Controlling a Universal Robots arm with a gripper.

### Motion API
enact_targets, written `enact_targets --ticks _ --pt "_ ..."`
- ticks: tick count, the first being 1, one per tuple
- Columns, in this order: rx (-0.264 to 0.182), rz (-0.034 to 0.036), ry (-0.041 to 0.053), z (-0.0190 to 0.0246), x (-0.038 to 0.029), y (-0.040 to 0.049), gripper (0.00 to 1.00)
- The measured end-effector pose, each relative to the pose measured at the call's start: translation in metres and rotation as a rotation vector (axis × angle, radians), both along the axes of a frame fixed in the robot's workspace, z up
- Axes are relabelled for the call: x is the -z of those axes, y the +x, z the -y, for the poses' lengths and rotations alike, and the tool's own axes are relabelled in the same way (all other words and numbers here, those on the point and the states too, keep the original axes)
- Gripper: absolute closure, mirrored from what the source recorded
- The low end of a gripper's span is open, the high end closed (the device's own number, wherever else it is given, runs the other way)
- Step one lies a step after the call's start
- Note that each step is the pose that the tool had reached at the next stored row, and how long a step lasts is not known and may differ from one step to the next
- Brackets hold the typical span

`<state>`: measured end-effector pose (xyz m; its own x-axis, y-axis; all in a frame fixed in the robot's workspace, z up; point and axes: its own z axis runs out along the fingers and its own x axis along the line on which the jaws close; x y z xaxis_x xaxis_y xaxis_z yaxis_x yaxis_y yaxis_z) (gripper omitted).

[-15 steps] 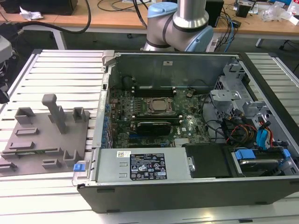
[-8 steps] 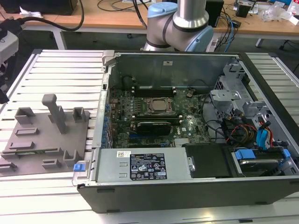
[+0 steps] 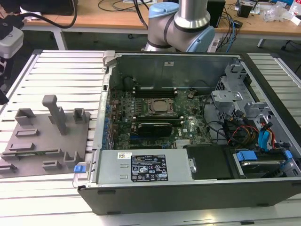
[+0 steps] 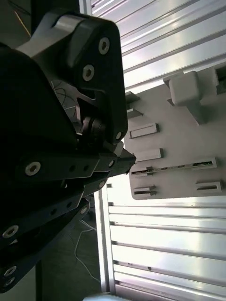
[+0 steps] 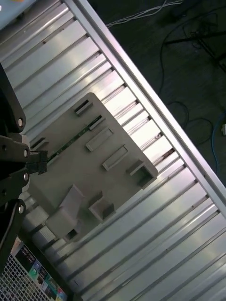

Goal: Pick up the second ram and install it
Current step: 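Pick up the second ram and move it above second insertion slot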

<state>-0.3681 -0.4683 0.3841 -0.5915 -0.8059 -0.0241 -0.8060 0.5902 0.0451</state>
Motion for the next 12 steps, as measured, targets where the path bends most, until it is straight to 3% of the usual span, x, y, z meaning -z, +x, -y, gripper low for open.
enact_targets --ticks 12 --pt "-0.208 0.0000 0.0000 0.0000 0.0000 0.0000 0.89"
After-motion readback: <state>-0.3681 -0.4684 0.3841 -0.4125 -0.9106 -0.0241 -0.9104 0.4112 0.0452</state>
